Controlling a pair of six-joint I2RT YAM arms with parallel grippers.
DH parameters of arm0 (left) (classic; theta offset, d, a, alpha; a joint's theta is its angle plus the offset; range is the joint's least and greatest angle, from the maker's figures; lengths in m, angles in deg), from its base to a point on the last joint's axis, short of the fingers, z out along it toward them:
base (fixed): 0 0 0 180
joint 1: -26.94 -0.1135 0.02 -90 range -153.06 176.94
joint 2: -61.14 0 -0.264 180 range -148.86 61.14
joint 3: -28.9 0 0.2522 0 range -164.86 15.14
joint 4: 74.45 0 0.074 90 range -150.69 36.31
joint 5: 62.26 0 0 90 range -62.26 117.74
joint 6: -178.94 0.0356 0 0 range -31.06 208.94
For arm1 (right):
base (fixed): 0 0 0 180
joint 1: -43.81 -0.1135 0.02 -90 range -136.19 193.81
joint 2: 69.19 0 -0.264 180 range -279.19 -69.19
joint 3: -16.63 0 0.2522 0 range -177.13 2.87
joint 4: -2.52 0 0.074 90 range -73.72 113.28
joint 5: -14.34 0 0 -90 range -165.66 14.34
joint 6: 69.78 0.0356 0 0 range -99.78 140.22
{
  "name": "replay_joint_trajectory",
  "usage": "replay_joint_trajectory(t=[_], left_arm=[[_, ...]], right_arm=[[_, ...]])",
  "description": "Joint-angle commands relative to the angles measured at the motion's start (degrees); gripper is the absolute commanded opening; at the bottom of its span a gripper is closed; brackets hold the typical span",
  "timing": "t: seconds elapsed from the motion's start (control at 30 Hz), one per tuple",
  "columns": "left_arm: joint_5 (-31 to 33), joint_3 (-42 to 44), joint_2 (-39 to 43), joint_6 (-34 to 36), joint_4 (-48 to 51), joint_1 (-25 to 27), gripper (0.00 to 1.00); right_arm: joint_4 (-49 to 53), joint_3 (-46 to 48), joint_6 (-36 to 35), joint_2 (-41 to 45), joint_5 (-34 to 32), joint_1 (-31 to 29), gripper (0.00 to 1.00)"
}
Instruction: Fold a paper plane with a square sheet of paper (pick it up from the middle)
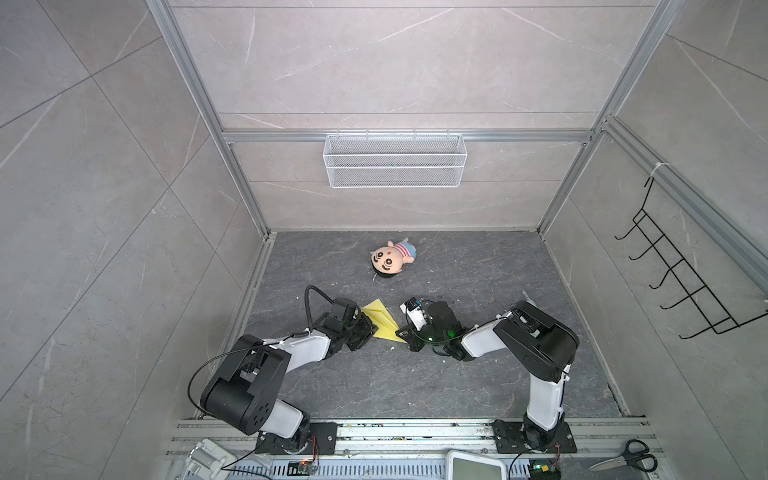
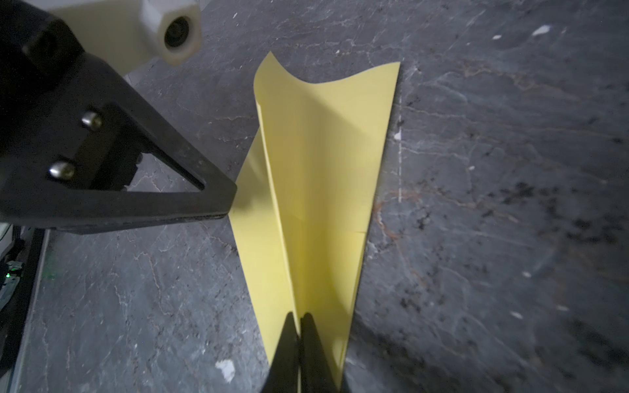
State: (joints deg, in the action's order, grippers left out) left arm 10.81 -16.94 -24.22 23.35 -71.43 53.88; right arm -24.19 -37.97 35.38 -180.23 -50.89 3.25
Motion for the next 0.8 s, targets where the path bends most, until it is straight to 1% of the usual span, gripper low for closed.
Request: replay_joint_trajectory(t=[0.0, 0.27, 0.5, 0.77], left_arm=[[-1.6, -2.9, -1.7, 2.0, -1.4, 0.3, 0.15], [-1.5, -4.8, -5.2, 2.2, 1.8, 0.3, 0.10], [-0.4, -4.5, -5.6, 2.7, 6.0, 0.4, 0.08], [0.9, -4.4, -5.3, 3.7, 8.9, 0.3, 0.08]], right_arm=[[2.1, -1.3, 3.3, -1.4, 2.0, 0.6, 0.04], [4.7, -2.8, 7.7, -1.7, 4.8, 2.0, 0.04], [7.9, -4.2, 12.2, -2.4, 6.2, 3.0, 0.04], [9.0, -4.8, 17.2, -3.4, 9.6, 4.6, 0.05]])
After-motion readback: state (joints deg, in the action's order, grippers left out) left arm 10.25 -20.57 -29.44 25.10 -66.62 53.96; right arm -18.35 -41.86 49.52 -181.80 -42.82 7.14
